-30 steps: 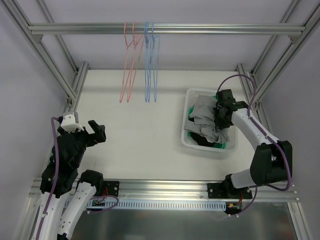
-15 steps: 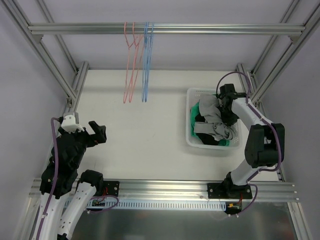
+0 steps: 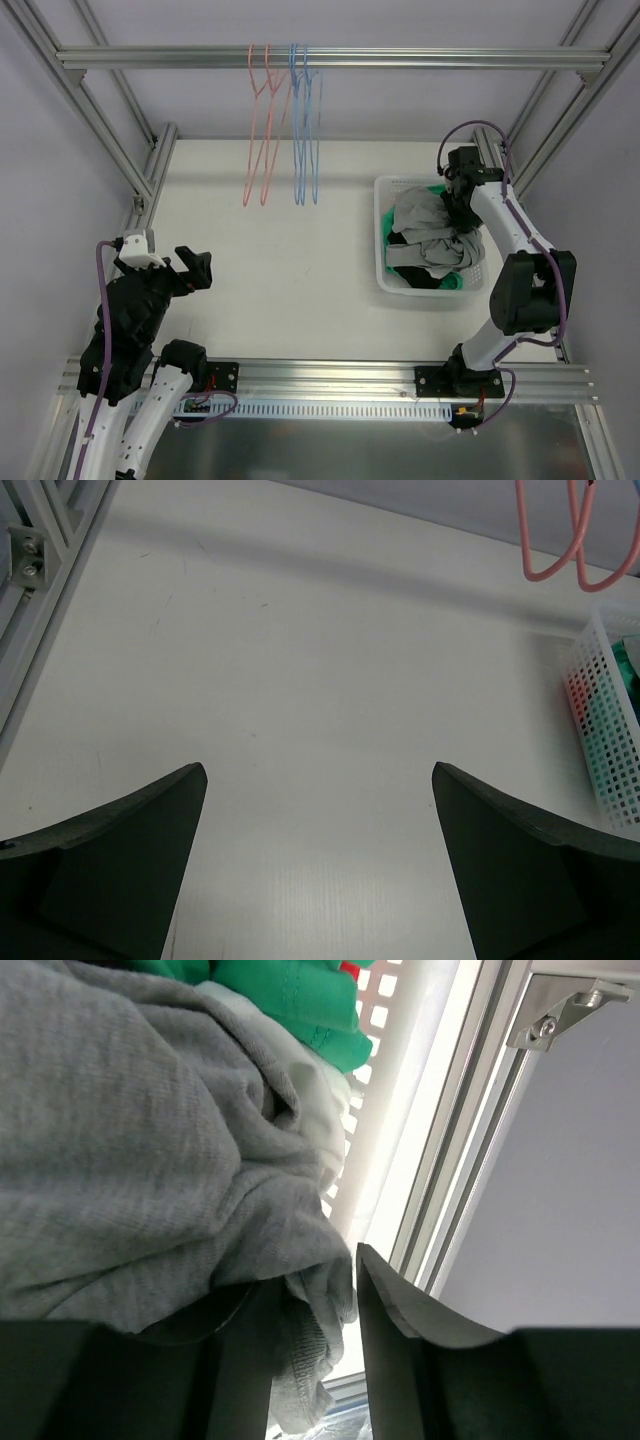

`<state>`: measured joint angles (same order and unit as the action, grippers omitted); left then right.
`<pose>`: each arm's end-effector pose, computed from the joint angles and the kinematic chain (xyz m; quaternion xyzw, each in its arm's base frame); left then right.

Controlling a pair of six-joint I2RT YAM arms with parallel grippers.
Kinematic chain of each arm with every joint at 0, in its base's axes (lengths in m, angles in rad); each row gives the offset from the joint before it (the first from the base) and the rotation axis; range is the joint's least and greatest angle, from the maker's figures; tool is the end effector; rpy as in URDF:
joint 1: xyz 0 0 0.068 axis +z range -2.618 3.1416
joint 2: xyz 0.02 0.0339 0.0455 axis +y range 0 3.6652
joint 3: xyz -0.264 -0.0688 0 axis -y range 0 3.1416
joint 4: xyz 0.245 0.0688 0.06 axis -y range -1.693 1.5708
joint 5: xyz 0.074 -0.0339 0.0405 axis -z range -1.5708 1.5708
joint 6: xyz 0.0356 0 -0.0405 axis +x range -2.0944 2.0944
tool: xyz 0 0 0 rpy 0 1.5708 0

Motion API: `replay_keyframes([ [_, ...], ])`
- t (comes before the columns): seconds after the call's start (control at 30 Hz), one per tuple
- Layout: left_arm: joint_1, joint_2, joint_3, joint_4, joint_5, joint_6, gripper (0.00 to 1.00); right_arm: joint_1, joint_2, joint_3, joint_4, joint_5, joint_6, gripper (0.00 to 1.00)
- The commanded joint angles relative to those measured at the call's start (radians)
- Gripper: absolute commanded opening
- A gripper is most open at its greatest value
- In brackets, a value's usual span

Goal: Remove the tank top from the hanger

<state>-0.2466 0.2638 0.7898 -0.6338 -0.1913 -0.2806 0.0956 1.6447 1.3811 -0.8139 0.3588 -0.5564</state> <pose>0.0552 -0.0069 0.3455 -0.0764 0.7396 -0.1046 0.6605 0.3421 0.0202 0.2763 -0.2643 0.9179 -0.2233 0.1944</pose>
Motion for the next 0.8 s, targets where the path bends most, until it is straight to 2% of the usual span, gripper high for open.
replay_keyframes([
  [0.0,0.010,-0.006,-0.001,0.037,0.009,0.017,0.99,-0.007,-0.014,0.065,-0.063,0.002,0.018,0.39],
  [0.13,0.010,0.000,-0.001,0.039,0.003,0.009,0.99,-0.005,-0.062,0.117,-0.079,-0.020,0.061,0.50],
  [0.3,0.027,0.035,0.005,0.046,0.001,-0.014,0.99,-0.005,-0.141,0.217,-0.125,0.023,0.095,0.87],
  [0.43,0.075,0.064,0.006,0.046,0.015,-0.017,0.99,-0.005,-0.216,0.262,-0.165,0.026,0.139,0.89],
  [0.47,0.079,0.077,0.008,0.049,0.006,-0.019,0.98,0.000,-0.241,0.266,-0.168,0.000,0.189,0.93],
  [0.5,0.079,0.087,0.015,0.046,-0.002,-0.020,0.99,0.001,-0.272,0.263,-0.168,-0.042,0.217,0.99],
  [0.6,0.081,0.161,0.049,0.039,-0.011,0.001,0.99,0.009,-0.432,0.198,-0.131,-0.297,0.338,0.99],
  [0.63,0.082,0.185,0.058,0.031,-0.007,0.009,0.99,0.012,-0.536,0.118,-0.081,-0.405,0.360,1.00],
  [0.77,0.107,0.323,0.141,-0.001,0.024,0.044,0.99,0.019,-0.765,-0.022,-0.077,-0.449,0.386,0.99],
])
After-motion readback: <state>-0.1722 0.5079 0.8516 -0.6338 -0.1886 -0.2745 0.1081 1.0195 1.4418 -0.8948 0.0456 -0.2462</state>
